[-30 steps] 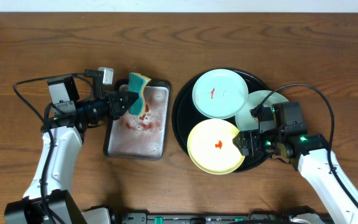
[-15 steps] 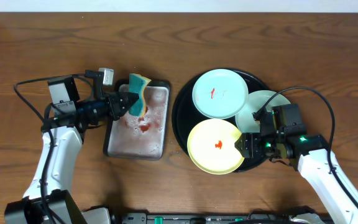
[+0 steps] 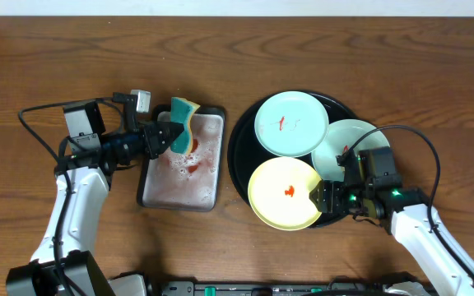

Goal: Clean dirty plates on tray and stack at the side

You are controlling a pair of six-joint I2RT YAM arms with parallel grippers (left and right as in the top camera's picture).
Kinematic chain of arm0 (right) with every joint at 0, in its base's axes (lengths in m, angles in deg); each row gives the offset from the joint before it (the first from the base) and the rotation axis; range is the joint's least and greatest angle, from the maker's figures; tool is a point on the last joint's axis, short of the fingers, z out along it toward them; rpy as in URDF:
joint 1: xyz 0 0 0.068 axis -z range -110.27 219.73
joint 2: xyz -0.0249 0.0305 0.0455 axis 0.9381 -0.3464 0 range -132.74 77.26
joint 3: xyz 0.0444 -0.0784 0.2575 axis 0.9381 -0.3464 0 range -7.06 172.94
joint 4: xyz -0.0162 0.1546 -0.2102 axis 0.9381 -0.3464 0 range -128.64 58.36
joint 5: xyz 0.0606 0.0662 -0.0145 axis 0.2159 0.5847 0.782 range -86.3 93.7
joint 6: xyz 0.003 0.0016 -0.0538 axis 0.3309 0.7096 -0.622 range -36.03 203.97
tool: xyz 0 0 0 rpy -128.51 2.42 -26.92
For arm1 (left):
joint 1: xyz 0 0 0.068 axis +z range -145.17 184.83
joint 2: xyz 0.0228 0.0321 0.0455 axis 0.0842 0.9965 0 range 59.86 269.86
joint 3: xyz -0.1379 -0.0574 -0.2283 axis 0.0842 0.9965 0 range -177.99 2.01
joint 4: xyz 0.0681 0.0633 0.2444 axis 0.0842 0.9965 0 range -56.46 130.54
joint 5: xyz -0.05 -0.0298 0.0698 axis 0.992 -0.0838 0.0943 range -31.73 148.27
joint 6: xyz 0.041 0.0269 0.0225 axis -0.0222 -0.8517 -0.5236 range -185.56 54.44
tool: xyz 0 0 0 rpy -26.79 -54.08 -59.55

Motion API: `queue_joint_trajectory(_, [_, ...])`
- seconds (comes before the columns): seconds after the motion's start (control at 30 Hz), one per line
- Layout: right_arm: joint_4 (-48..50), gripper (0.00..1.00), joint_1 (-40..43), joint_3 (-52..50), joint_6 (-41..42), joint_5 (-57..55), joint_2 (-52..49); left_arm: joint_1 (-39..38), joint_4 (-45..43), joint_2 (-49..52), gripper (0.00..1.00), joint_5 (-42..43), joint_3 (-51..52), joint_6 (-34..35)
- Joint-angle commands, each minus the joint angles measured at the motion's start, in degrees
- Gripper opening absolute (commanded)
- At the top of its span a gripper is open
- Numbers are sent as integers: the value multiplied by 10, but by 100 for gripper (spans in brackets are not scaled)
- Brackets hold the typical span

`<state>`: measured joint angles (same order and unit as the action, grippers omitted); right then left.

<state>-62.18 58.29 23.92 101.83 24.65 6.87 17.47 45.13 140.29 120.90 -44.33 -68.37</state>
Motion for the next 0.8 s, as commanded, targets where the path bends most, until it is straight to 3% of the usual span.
queue_joint_trajectory(0.0, [18, 76, -14, -8, 10, 3, -1, 2, -1, -7, 8, 7, 2, 3])
queue_joint_trajectory(0.1, [29, 75, -14, -8, 10, 3, -1, -3, 12, -7, 7, -31, 2, 3])
queue_joint_trajectory(0.3, [33, 66, -14, -8, 14, 3, -1, -54, 78, -7, 8, -202, 2, 6])
queue_joint_trajectory(0.53, [35, 66, -14, -15, 29, 3, -1, -147, 120, -7, 7, -450, 9, 99])
queue_joint_trajectory(0.77, [41, 66, -14, -15, 29, 3, -1, -219, 120, 0, 7, -506, 23, 169])
